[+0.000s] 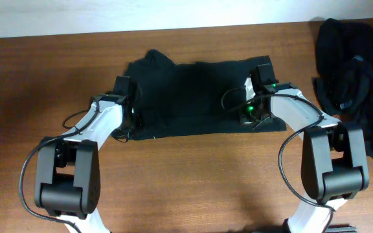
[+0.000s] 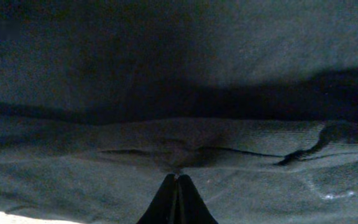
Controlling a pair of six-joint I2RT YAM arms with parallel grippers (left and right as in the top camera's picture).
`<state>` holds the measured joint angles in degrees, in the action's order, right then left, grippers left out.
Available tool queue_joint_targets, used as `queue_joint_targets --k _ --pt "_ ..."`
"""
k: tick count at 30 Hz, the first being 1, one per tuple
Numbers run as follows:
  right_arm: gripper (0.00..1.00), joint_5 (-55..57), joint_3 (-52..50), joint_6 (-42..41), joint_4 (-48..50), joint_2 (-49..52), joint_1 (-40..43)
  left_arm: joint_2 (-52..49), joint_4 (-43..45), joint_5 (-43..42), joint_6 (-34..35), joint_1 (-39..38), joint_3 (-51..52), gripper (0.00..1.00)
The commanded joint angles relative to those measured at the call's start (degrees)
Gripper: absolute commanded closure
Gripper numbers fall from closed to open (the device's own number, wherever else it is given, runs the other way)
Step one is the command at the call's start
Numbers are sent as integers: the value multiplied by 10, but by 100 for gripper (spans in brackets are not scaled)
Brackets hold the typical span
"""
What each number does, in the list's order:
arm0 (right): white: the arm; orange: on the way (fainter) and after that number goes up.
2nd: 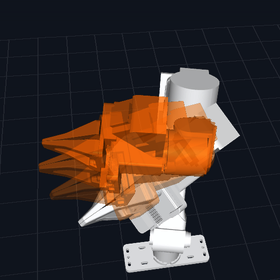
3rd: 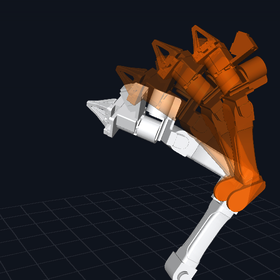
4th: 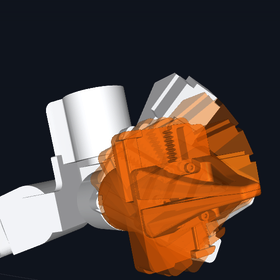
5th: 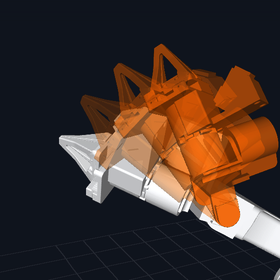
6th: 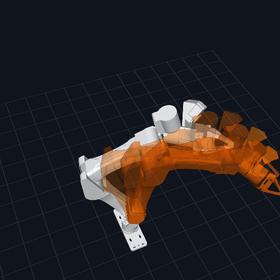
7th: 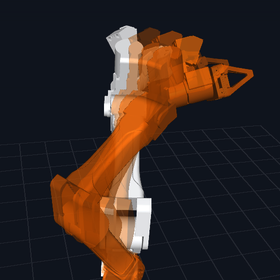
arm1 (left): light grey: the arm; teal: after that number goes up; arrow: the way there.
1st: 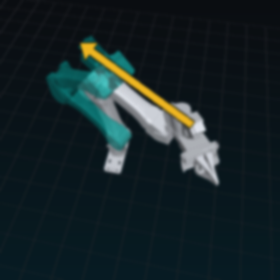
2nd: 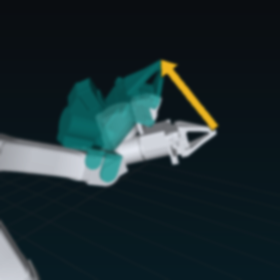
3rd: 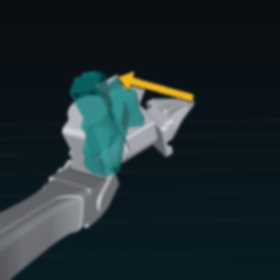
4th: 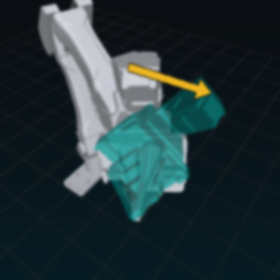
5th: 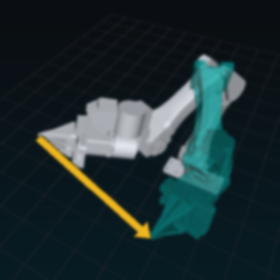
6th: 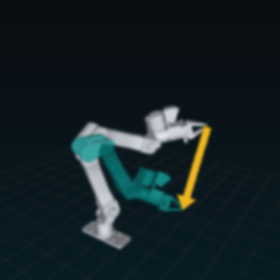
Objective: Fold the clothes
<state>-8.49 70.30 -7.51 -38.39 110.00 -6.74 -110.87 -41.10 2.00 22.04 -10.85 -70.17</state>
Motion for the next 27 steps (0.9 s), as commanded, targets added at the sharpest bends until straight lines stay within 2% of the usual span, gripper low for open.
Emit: queue_joint_targets --k 1,19,27 --pt "96 -3 6 1 8 5 -3 17 1 9 -7 2 5 100" --pt "96 -3 6 -7 48 11 -3 17 1 9 -7 2 5 99" --pt "96 -5 8 -7 114 11 -3 17 -1 9 -7 2 5 100"
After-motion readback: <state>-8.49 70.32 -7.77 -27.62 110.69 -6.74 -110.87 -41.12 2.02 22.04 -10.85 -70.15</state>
